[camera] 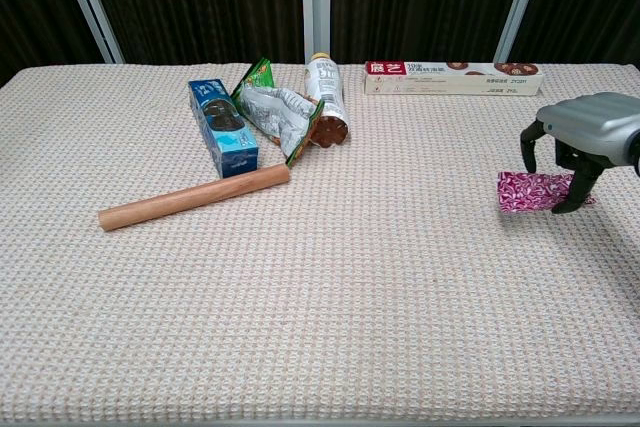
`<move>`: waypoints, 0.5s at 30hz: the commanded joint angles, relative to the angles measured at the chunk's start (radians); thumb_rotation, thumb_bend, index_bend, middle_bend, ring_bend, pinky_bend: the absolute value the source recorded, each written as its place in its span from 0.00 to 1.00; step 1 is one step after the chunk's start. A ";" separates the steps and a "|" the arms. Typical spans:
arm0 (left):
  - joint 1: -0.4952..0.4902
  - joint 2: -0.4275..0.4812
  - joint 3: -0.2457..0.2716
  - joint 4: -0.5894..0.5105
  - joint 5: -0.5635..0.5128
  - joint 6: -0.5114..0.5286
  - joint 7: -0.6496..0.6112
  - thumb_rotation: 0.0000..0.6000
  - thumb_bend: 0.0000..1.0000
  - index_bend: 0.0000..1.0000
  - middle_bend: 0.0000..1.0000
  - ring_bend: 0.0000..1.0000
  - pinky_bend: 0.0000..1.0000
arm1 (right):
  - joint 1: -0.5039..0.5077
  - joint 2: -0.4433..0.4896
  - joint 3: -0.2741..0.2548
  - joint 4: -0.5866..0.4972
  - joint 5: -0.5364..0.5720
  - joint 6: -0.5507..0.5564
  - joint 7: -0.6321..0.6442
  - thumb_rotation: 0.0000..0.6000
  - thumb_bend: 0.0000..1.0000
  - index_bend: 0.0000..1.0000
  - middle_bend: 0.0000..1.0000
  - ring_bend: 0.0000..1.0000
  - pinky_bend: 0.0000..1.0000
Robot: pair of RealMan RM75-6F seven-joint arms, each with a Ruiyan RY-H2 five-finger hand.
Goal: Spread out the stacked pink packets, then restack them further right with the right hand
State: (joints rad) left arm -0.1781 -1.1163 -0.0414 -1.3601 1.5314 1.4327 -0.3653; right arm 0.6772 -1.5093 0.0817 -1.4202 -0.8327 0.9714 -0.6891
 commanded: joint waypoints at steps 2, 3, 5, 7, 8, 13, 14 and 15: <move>-0.004 -0.004 -0.001 -0.003 0.000 -0.005 0.008 1.00 0.02 0.24 0.18 0.17 0.30 | 0.003 0.029 -0.016 0.057 -0.022 -0.047 0.030 1.00 0.00 0.46 1.00 1.00 0.96; -0.005 -0.004 -0.002 -0.005 -0.001 -0.006 0.012 1.00 0.02 0.24 0.18 0.17 0.30 | 0.004 0.031 -0.019 0.073 -0.027 -0.057 0.038 1.00 0.00 0.46 1.00 1.00 0.96; -0.007 -0.005 -0.001 -0.009 -0.001 -0.009 0.022 1.00 0.02 0.24 0.18 0.17 0.30 | 0.006 0.034 -0.026 0.110 -0.042 -0.082 0.056 1.00 0.00 0.46 1.00 1.00 0.96; -0.008 -0.006 -0.001 -0.012 -0.001 -0.011 0.031 1.00 0.02 0.24 0.18 0.17 0.30 | 0.009 0.033 -0.029 0.140 -0.061 -0.103 0.078 1.00 0.00 0.46 1.00 1.00 0.96; -0.009 -0.006 -0.001 -0.015 -0.002 -0.013 0.037 1.00 0.02 0.24 0.18 0.17 0.30 | 0.011 0.030 -0.030 0.161 -0.076 -0.116 0.095 1.00 0.00 0.46 1.00 1.00 0.96; -0.013 -0.006 -0.003 -0.026 -0.005 -0.019 0.061 1.00 0.02 0.24 0.18 0.17 0.30 | 0.018 0.005 -0.029 0.250 -0.131 -0.159 0.169 1.00 0.00 0.46 1.00 1.00 0.96; -0.014 -0.006 -0.003 -0.028 -0.006 -0.020 0.064 1.00 0.02 0.24 0.18 0.17 0.30 | 0.019 0.000 -0.028 0.264 -0.136 -0.166 0.181 1.00 0.00 0.46 1.00 1.00 0.96; -0.014 -0.006 -0.003 -0.030 -0.007 -0.020 0.067 1.00 0.02 0.24 0.18 0.17 0.30 | 0.019 -0.005 -0.027 0.277 -0.141 -0.173 0.192 1.00 0.00 0.46 1.00 1.00 0.96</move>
State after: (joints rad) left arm -0.1917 -1.1221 -0.0444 -1.3888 1.5252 1.4131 -0.2992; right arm 0.6932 -1.5027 0.0537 -1.1653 -0.9585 0.8153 -0.5171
